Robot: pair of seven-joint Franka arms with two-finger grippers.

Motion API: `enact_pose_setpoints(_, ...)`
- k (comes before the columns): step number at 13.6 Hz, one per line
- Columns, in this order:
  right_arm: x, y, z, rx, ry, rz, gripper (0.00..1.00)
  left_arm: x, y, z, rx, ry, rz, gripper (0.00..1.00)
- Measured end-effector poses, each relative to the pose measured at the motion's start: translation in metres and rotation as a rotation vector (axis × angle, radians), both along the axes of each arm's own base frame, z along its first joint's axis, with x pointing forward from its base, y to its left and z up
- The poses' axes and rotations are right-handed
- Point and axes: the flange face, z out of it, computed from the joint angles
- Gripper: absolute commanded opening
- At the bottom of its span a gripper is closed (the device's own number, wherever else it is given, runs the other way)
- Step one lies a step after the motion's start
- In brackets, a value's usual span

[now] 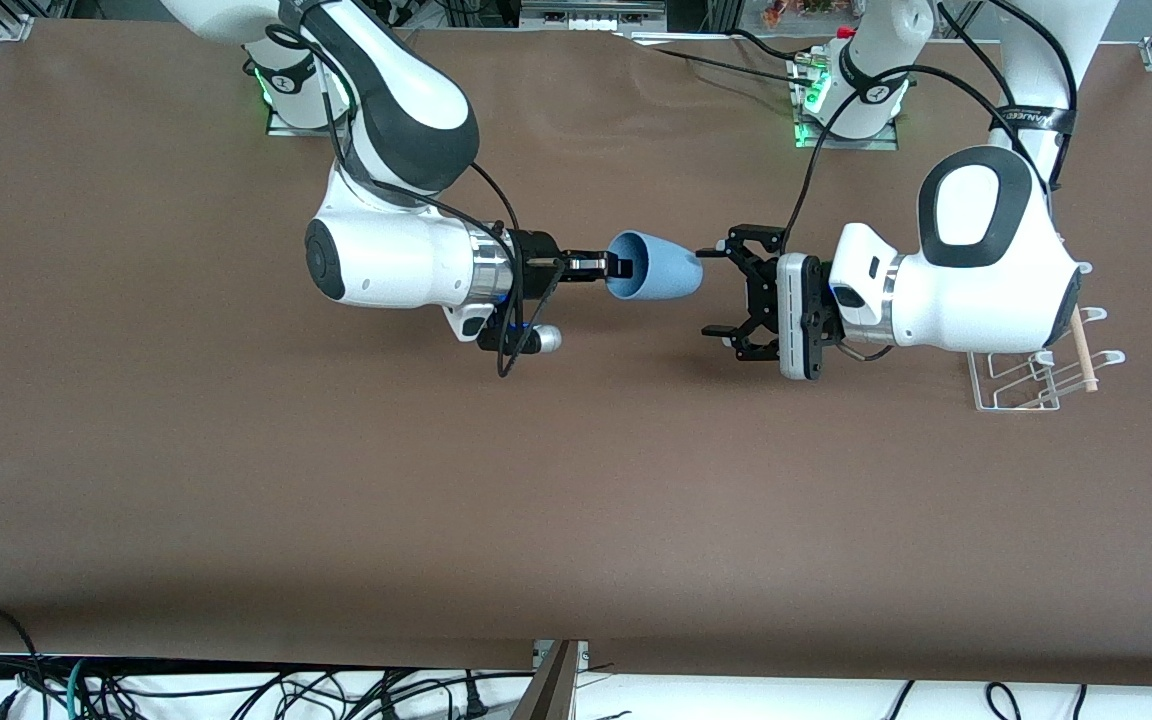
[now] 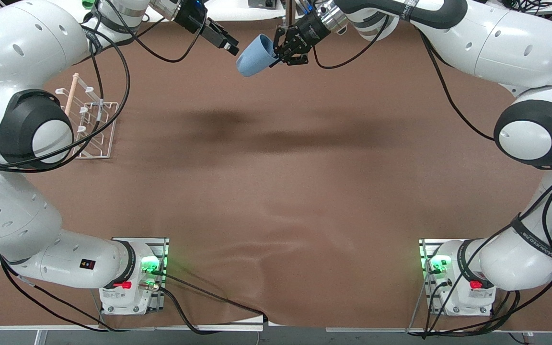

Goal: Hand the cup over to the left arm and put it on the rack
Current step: 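Close the left gripper on the cup's base beside the right gripper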

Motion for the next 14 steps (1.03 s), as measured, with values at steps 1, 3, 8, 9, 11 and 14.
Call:
enact_pose_setpoints(1,0.0,0.0,0.0,0.005,0.003,-0.002,0.0,-0.002,0.0,-0.008,-0.006,-0.007,-0.018,1.0)
enact_pose_setpoints(3,0.001,0.0,0.0,0.007,0.003,-0.009,0.0,-0.006,-0.001,-0.019,-0.023,-0.008,-0.035,1.0)
enact_pose_setpoints(8,0.008,0.003,0.006,0.029,-0.011,-0.029,0.0,-0.016,-0.019,-0.018,-0.043,-0.004,-0.088,1.0)
enact_pose_setpoints(9,0.009,0.006,0.007,0.035,-0.012,-0.028,0.0,-0.018,-0.024,-0.018,-0.046,-0.004,-0.097,1.0)
enact_pose_setpoints(11,0.01,0.011,0.003,0.04,-0.007,-0.025,0.0,-0.021,-0.03,-0.017,-0.05,-0.004,-0.108,0.9)
enact_pose_setpoints(14,0.009,0.014,-0.001,0.044,0.005,-0.02,0.0,-0.018,-0.027,-0.017,-0.053,-0.021,-0.108,0.16)
